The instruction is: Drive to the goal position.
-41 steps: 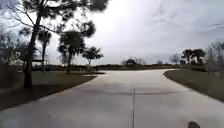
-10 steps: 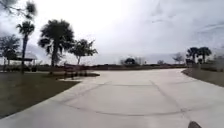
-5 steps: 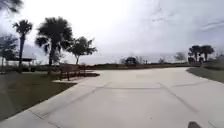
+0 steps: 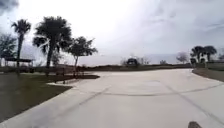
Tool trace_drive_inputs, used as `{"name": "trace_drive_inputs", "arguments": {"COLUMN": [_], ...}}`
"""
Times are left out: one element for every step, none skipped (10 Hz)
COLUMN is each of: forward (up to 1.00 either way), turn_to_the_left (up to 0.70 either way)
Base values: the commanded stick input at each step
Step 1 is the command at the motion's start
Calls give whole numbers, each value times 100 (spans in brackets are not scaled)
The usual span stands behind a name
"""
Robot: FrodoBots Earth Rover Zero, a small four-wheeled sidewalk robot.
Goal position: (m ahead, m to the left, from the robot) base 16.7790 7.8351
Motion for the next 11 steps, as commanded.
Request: {"name": "trace_drive_inputs", "arguments": {"forward": [100,100,100,100,100,100,100,100,100,100,100], "turn_to_the_left": [0,0,0,0,-1,-3,-6,0,0,0,0]}}
